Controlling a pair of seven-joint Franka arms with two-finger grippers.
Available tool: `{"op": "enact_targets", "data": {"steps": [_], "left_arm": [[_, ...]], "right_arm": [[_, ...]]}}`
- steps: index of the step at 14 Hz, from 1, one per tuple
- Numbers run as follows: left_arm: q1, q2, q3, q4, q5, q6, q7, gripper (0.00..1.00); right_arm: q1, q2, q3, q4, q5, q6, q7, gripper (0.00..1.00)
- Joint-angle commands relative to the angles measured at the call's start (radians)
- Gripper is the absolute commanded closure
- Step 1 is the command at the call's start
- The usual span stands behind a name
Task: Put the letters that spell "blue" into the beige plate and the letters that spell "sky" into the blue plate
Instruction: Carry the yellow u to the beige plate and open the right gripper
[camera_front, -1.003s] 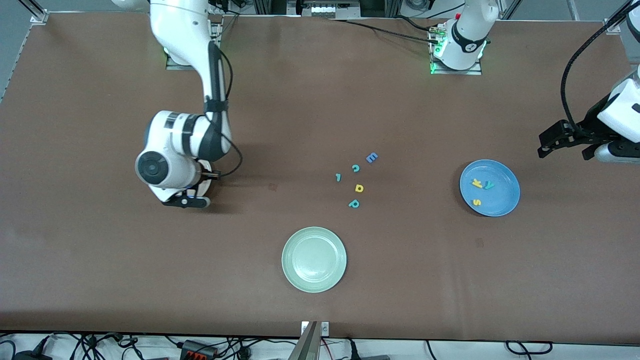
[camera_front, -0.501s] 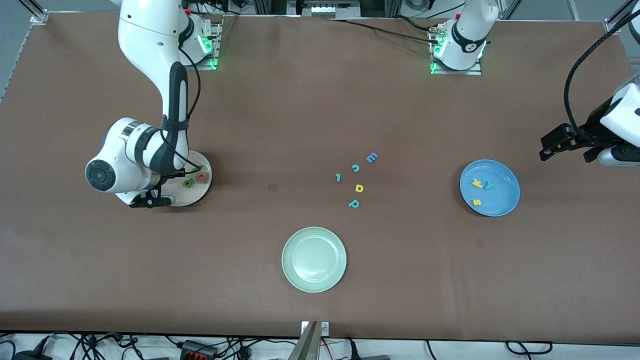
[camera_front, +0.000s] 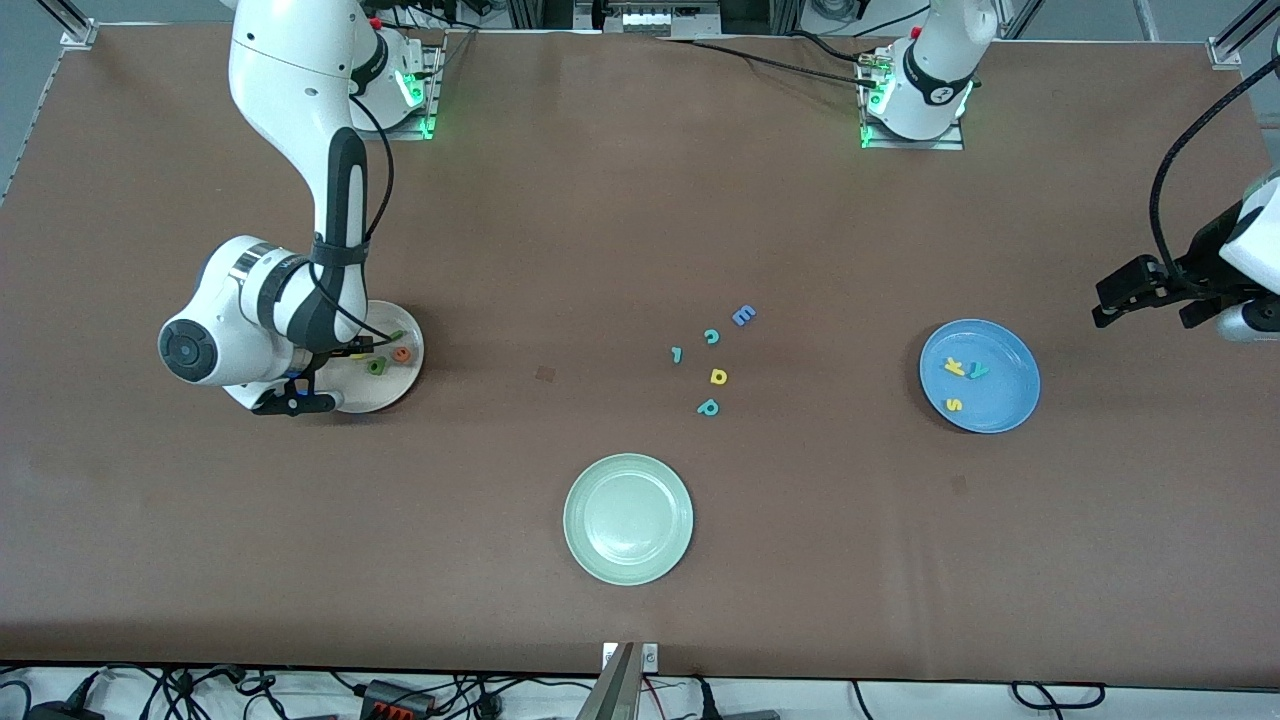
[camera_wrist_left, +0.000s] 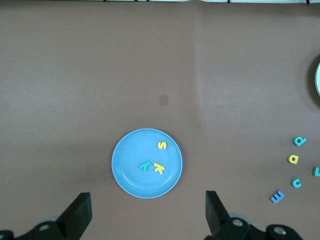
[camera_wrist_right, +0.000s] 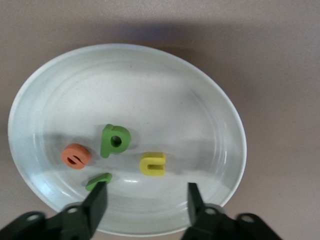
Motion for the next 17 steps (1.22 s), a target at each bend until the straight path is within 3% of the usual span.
{"op": "enact_targets", "data": {"steps": [1, 7, 10, 11, 13, 14, 17], "left_arm": [[0.003, 0.019, -0.001, 0.038, -0.006, -0.005, 0.004, 0.00], [0.003, 0.019, -0.001, 0.038, -0.006, -0.005, 0.004, 0.00], [0.003, 0.019, -0.001, 0.038, -0.006, -0.006, 0.003, 0.00], [0.003, 0.019, -0.001, 0.038, -0.006, -0.006, 0.003, 0.00], [0.003, 0.019, -0.001, 0.038, -0.006, -0.006, 0.003, 0.00], [0.003, 0.019, -0.001, 0.038, -0.006, -0.006, 0.003, 0.00], [0.003, 0.019, -0.001, 0.038, -0.006, -0.006, 0.001, 0.00]], "right_arm": [[-0.018, -0.011, 0.007, 0.008, 0.033, 0.000, -0.013, 0.00], [-0.059, -0.016, 0.001, 0.095, 0.033, -0.015, -0.030, 0.00], [-0.100, -0.020, 0.016, 0.146, 0.082, -0.033, -0.036, 0.00], [-0.134, -0.046, 0.057, 0.169, 0.084, -0.033, -0.025, 0.00], [-0.297, -0.115, 0.246, 0.216, 0.044, -0.035, 0.014, 0.00], [-0.332, -0.134, 0.298, 0.221, -0.003, -0.033, 0.043, 0.00], [-0.374, -0.170, 0.373, 0.288, -0.163, -0.045, 0.192, 0.00]]}}
